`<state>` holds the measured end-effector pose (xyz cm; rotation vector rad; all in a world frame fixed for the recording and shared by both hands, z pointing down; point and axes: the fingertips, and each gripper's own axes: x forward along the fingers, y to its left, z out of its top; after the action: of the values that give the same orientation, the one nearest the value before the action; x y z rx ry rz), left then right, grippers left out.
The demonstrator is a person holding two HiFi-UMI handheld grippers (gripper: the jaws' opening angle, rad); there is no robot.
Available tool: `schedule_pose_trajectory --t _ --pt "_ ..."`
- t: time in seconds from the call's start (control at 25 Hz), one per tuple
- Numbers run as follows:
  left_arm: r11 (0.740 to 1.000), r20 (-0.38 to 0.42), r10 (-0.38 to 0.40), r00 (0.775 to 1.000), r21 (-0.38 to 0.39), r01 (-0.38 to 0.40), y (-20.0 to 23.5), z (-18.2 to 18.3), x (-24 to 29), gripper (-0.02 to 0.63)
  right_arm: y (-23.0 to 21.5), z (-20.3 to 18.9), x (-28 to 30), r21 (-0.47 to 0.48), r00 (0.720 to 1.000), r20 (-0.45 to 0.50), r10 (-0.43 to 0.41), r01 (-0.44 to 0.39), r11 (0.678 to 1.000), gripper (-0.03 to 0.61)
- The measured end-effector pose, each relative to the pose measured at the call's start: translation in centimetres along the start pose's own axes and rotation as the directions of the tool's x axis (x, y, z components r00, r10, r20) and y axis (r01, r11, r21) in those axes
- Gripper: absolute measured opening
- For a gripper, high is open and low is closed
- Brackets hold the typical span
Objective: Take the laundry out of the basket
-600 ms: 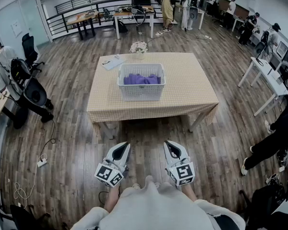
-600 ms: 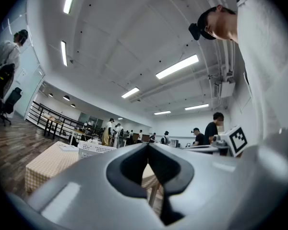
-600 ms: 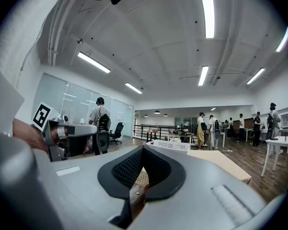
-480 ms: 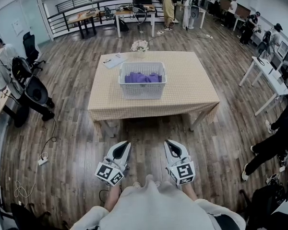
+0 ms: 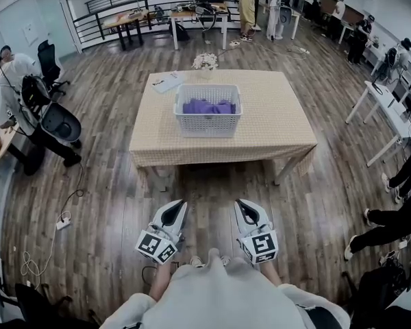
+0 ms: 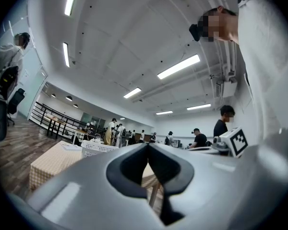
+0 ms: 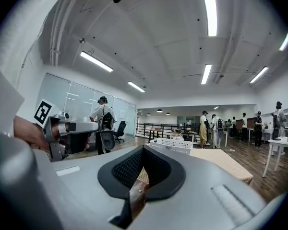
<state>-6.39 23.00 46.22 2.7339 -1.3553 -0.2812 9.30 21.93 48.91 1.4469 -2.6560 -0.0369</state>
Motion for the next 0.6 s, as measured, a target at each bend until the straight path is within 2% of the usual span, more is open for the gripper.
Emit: schedule_pose_trajectory --t 0.24,0.6 --pt "1.0 -0.002 0.006 1.0 -0.002 -0.006 -0.5 -0.2 -0.2 0.008 0.2 0.3 -0.9 0.088 0.997 0.055 0.056 -0.061 0.994 -0.002" --pt "1.0 -0.006 0.005 1.0 0.007 -0.005 -2.9 -0.5 0.8 0.008 -1.1 -0.2 -2.8 0.073 0.997 0.041 0.06 -0.063 0.995 -0.002"
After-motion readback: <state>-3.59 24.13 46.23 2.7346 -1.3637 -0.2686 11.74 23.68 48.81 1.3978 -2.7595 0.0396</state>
